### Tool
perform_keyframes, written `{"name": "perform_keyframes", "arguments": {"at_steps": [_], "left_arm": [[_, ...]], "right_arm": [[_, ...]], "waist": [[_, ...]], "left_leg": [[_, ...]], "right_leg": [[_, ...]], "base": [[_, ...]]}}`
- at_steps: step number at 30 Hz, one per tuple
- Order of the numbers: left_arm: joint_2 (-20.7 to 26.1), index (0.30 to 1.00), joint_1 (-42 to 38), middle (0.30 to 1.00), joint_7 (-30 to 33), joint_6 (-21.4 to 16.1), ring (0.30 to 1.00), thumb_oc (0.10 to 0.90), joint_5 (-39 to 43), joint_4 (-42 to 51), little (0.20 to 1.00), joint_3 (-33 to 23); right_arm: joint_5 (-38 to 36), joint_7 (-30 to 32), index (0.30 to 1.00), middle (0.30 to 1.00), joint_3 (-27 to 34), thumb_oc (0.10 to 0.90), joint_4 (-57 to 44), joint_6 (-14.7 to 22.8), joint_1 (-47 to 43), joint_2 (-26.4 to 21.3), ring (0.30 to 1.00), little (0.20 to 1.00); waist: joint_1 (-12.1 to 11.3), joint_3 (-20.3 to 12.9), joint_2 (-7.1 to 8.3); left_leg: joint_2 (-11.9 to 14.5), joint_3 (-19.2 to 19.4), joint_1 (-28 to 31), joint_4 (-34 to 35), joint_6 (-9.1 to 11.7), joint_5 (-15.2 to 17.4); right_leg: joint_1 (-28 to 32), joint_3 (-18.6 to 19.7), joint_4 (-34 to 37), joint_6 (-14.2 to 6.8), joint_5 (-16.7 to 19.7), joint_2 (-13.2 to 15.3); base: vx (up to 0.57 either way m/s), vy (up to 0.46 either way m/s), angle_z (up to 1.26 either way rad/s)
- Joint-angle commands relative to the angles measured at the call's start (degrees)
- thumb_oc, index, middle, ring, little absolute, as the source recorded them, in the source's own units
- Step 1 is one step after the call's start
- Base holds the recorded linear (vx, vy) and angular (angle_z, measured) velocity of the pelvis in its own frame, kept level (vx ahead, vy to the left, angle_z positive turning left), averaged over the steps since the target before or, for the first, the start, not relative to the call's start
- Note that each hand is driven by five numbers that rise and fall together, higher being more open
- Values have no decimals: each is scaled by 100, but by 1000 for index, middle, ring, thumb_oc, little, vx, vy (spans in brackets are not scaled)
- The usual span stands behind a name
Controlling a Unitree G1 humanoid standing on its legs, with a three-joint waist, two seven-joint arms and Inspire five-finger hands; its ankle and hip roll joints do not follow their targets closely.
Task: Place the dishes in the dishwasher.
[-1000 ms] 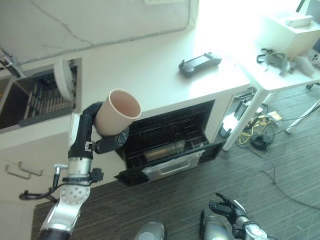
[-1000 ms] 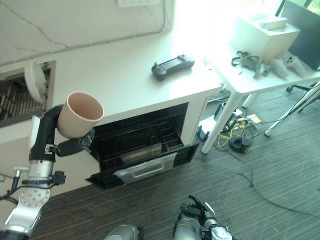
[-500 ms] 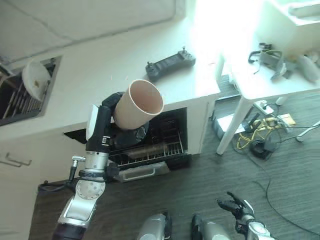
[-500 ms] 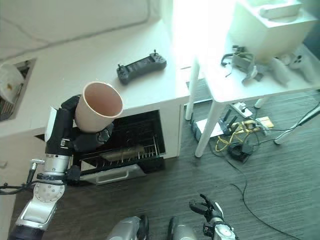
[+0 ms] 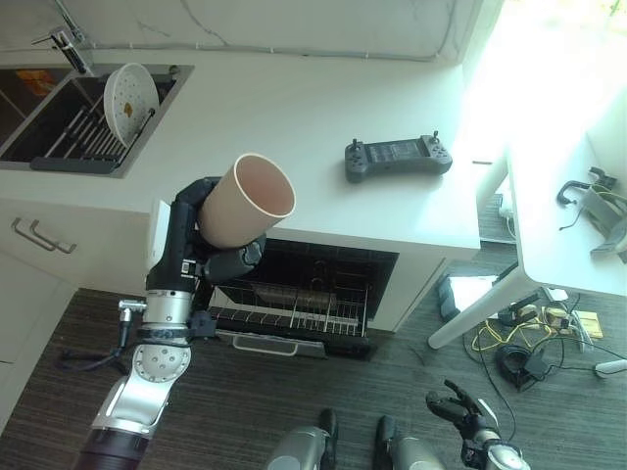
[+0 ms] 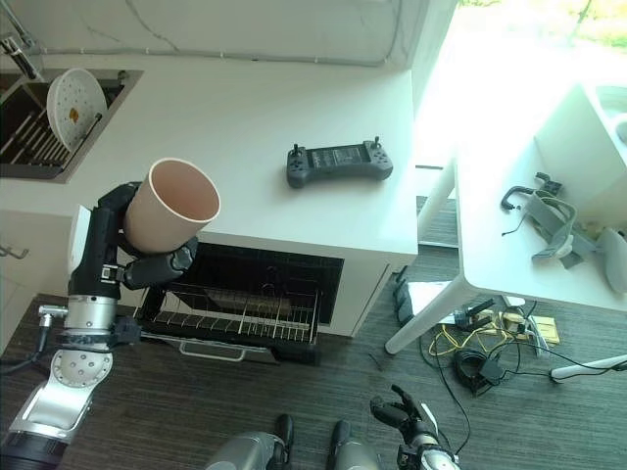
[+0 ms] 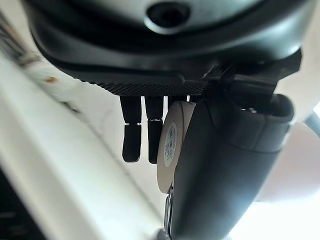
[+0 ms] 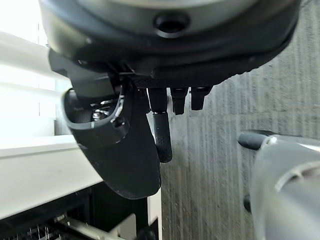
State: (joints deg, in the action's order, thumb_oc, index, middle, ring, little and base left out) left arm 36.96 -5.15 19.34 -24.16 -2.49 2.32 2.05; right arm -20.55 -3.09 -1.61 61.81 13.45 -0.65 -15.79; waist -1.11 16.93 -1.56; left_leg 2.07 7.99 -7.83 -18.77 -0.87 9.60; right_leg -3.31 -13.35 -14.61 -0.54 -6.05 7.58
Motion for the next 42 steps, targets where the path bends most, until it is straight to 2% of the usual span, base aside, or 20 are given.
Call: {"name": "perform_keyframes", "arguments": {"at_steps": [1, 8, 12, 19, 24, 28, 29, 34, 37, 42], "left_arm": [[-115, 300, -642, 300, 123, -494, 300, 400, 344, 503, 300, -489], [-138, 300, -599, 300, 190, -408, 300, 400, 319, 557, 300, -435], [-306, 300, -456, 300, -363, -596, 300, 400, 1081, 556, 300, -363], [-607, 300, -283, 300, -961, -844, 300, 400, 2030, 492, 300, -233], [-957, 300, -256, 300, -1385, -980, 300, 400, 2766, 324, 300, 23], [-1250, 300, -460, 300, -1191, -1040, 300, 400, 2844, 81, 300, 316], [-1395, 300, -630, 300, -880, -1058, 300, 400, 2663, -85, 300, 498], [-1575, 300, -890, 300, -352, -757, 300, 400, 2323, -273, 300, 761], [-1666, 300, -927, 300, -245, -585, 300, 400, 2188, -353, 300, 876], [-1718, 300, -901, 300, -82, -473, 300, 400, 1931, -438, 300, 1001]], "right_arm": [[-211, 47, 900, 900, 42, 800, 28, 281, 287, -326, 900, 900], [-270, 273, 900, 900, 92, 800, -277, 667, 407, -246, 900, 900], [-348, 917, 900, 900, 150, 800, -1329, 824, 540, -220, 900, 900], [-411, 1379, 900, 900, 570, 800, -2852, 1309, 823, -302, 900, 900], [-126, 1621, 900, 900, 900, 800, -4944, 1936, 1026, -365, 900, 900], [-286, 1402, 900, 900, 834, 800, -5786, 2074, 892, -483, 900, 900], [-266, 1275, 900, 900, 683, 800, -6216, 2125, 779, -538, 900, 900], [-260, 739, 900, 900, 347, 800, -6977, 2337, 642, -649, 900, 900], [-367, 418, 900, 900, 100, 800, -7288, 2366, 552, -734, 900, 900], [-945, -405, 900, 900, -212, 800, -7534, 2404, 383, -785, 900, 900]], "waist": [[186, -436, -186], [206, -534, -147], [256, -512, -83], [435, -537, 13], [738, -592, 87], [906, -636, 96], [1009, -668, 84], [1161, -719, 48], [1177, -746, 43], [1104, -777, 52]], "left_leg": [[383, -79, 173, 158, 259, 463], [327, -83, 149, 158, 228, 535], [306, 2, 251, 158, 164, 612], [336, 173, 372, 158, 101, 677], [362, 361, 524, 158, 27, 734], [379, 496, 627, 158, 0, 776], [381, 581, 692, 158, -14, 795], [367, 723, 816, 158, -44, 831], [354, 783, 864, 158, -62, 847], [336, 780, 876, 158, -64, 853]], "right_leg": [[37, -165, -258, -400, -907, 152], [33, -137, -258, -500, -882, 236], [74, -54, -258, -544, -888, 249], [47, 101, -258, -598, -846, 231], [-2, 310, -258, -643, -785, 199], [-17, 452, -258, -656, -765, 168], [-28, 560, -258, -656, -748, 143], [-41, 749, -258, -675, -710, 108], [-45, 809, -258, -685, -696, 106], [-41, 799, -258, -684, -703, 113]], "base": [[25, 109, 19], [17, 80, 4], [5, 33, -5], [-27, 2, -9], [-37, 9, -27], [-21, 38, -44], [0, 81, -71], [9, 46, -42], [20, 21, -21], [3, 1, -1]]}}
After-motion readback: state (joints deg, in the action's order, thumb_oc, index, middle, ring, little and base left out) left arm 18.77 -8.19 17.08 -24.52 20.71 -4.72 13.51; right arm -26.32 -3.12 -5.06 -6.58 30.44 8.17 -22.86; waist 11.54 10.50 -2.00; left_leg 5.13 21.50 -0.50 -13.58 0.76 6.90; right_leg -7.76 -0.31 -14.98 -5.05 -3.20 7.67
